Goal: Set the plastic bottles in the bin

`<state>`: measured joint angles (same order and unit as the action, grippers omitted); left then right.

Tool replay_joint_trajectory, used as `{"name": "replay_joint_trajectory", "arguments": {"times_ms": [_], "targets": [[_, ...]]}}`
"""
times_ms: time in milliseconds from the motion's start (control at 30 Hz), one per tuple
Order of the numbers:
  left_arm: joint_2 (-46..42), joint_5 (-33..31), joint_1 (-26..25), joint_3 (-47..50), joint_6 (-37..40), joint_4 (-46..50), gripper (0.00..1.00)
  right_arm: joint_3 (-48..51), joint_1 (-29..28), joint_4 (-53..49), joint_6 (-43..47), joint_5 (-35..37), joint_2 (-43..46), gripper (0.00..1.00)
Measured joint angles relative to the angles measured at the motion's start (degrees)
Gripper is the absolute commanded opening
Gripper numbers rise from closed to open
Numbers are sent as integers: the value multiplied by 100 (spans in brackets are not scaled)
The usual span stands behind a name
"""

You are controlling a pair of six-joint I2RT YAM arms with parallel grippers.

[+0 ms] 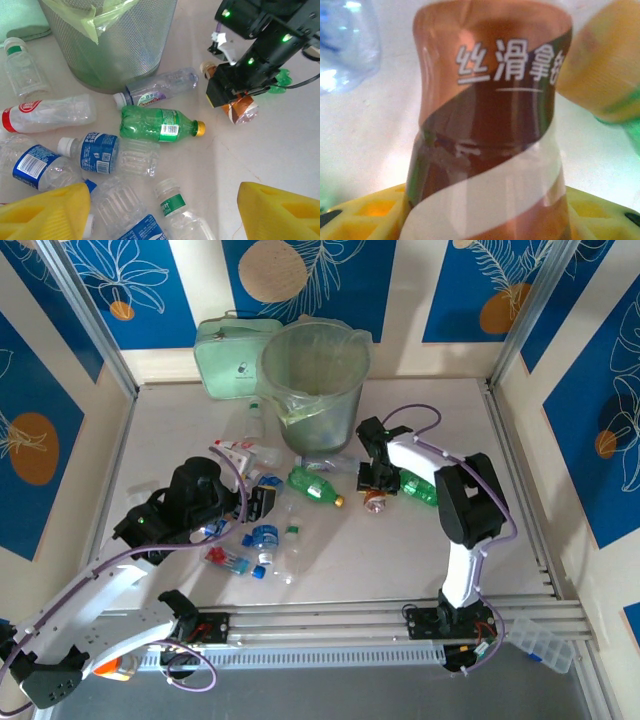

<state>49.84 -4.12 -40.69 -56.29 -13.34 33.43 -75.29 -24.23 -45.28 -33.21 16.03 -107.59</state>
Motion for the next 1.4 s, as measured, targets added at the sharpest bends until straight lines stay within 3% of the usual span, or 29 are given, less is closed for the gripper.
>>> {"name": "replay_joint_trajectory", "arguments": {"times_ms": [300, 533, 733, 900, 1400], "targets": [[-92, -46, 0, 46, 39, -4, 77, 833, -367, 138, 24, -83, 2376, 51], [-144, -153, 0, 68, 39, -31, 77, 1377, -1578, 568, 476, 645, 4177, 50], [-142, -229, 0, 76, 39, -63, 77, 1419, -1923, 1384, 1001, 1115, 4927, 49], [-140, -240, 0, 81, 42, -105, 77, 765, -1840, 2227, 1650, 1307, 4428, 49], [-48, -234, 7, 92, 42, -111, 77, -2197, -507, 5152, 2667, 542, 1021, 50]]}}
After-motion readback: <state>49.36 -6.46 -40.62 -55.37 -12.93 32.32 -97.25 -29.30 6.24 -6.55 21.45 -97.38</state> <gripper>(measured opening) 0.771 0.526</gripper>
